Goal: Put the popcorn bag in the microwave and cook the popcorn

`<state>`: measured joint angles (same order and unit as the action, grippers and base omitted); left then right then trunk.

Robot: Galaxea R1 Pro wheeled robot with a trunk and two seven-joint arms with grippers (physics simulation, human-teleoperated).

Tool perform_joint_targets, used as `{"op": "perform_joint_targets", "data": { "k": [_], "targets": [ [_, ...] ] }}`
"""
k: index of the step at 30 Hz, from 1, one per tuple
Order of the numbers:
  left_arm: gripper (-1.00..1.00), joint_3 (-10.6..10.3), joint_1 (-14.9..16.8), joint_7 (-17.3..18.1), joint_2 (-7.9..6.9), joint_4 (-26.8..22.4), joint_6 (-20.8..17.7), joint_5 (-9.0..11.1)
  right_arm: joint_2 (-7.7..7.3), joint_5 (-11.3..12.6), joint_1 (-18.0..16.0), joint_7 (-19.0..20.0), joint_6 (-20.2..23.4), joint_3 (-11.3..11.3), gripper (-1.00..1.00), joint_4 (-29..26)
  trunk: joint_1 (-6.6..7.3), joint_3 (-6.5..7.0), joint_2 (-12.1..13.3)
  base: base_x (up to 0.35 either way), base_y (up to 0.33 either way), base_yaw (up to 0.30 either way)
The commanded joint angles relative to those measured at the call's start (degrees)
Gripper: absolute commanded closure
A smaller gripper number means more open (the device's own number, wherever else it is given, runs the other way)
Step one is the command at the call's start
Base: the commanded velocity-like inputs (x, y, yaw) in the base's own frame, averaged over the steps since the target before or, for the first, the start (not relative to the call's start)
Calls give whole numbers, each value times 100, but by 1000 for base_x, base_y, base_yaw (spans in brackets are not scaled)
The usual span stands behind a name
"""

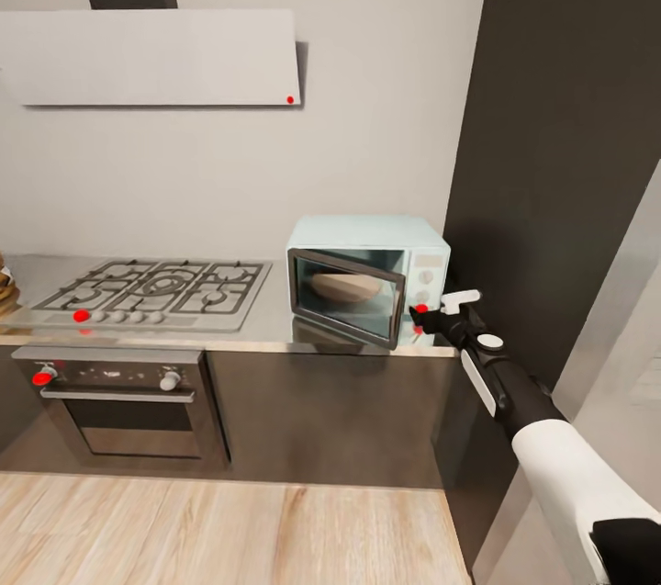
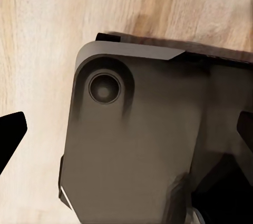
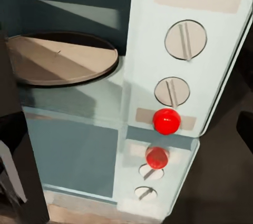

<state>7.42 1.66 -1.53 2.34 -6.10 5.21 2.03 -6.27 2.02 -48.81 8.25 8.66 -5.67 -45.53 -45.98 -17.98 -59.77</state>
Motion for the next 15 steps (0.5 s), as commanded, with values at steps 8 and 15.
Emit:
{"op": "perform_joint_targets", "data": {
  "k": [8,15],
  "targets": [
    [-100,23,1,-5,3,4,15,24,-13,26,-6,50,74,44,-100,0,-1,-7,-4,17,-6,0],
    [-100,23,0,-6,-8,4,8,26,-11,24,-5,54,74,66,-100,-2,-1,-7,-4,130,-64,0]
  ]
}}
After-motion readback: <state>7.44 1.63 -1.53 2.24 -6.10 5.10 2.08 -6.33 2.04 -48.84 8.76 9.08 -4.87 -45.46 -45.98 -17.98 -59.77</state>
